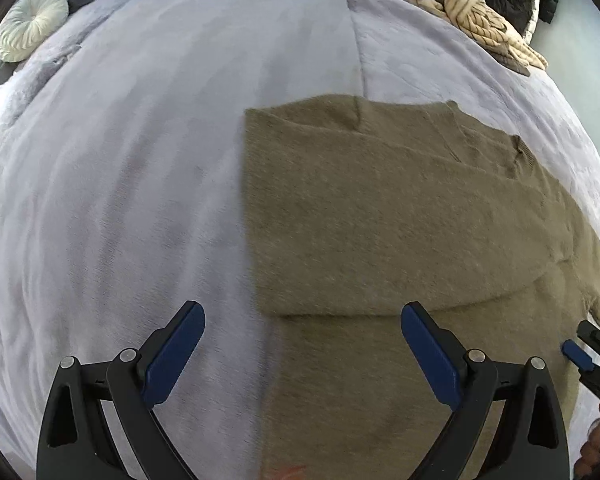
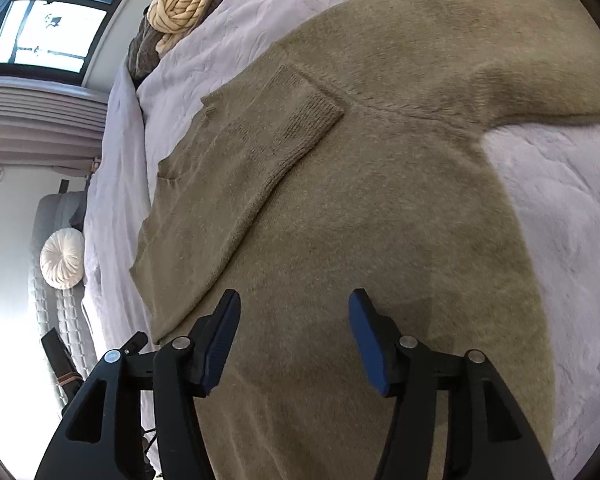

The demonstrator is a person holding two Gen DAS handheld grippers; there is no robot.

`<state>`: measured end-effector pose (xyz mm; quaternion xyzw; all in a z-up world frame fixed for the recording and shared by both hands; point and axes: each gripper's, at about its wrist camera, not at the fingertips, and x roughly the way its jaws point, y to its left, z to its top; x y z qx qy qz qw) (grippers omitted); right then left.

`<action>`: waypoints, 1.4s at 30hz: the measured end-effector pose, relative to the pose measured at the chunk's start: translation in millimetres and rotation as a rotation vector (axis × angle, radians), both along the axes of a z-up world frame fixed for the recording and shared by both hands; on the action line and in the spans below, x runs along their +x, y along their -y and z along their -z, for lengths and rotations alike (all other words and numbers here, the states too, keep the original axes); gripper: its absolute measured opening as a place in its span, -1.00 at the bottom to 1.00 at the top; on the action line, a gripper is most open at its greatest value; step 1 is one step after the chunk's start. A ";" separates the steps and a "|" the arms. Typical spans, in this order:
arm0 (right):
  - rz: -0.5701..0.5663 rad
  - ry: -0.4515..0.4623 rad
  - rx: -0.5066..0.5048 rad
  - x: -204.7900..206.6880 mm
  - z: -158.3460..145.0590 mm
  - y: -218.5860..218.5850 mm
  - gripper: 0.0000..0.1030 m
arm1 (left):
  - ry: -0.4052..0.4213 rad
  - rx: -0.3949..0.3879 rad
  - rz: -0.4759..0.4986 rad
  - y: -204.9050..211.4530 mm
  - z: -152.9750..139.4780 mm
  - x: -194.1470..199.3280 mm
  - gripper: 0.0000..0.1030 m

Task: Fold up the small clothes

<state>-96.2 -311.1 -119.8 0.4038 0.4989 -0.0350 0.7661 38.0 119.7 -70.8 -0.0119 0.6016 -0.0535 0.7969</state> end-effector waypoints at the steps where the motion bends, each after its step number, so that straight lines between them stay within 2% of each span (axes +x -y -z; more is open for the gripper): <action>1: 0.007 0.002 -0.001 -3.5 -1.2 2.6 0.19 | -0.018 -0.001 0.003 4.4 2.0 0.2 0.92; 6: 0.063 0.008 -0.009 -22.2 -6.7 22.9 0.19 | -0.045 0.017 0.066 28.1 10.5 -4.4 0.92; 13: 0.172 0.009 -0.008 -48.4 -8.5 62.1 0.24 | -0.048 -0.004 0.170 72.2 10.5 -14.7 0.92; 22: 0.353 0.003 -0.031 -90.8 -18.8 142.1 0.24 | -0.071 -0.019 0.269 134.8 14.2 -28.9 0.92; 26: 0.473 0.020 -0.046 -110.5 -25.7 183.5 0.25 | -0.079 -0.030 0.304 162.6 15.9 -33.0 0.92; 30: 0.610 0.057 -0.019 -129.6 -25.7 222.9 0.25 | -0.082 -0.034 0.333 185.2 17.4 -35.7 0.92; 33: 0.665 0.095 0.014 -134.5 -22.5 242.3 0.25 | -0.081 -0.032 0.343 199.0 19.2 -36.7 0.92; 42: 0.705 0.219 0.067 -122.8 -25.5 272.8 0.25 | -0.094 -0.026 0.369 234.6 23.6 -36.6 0.92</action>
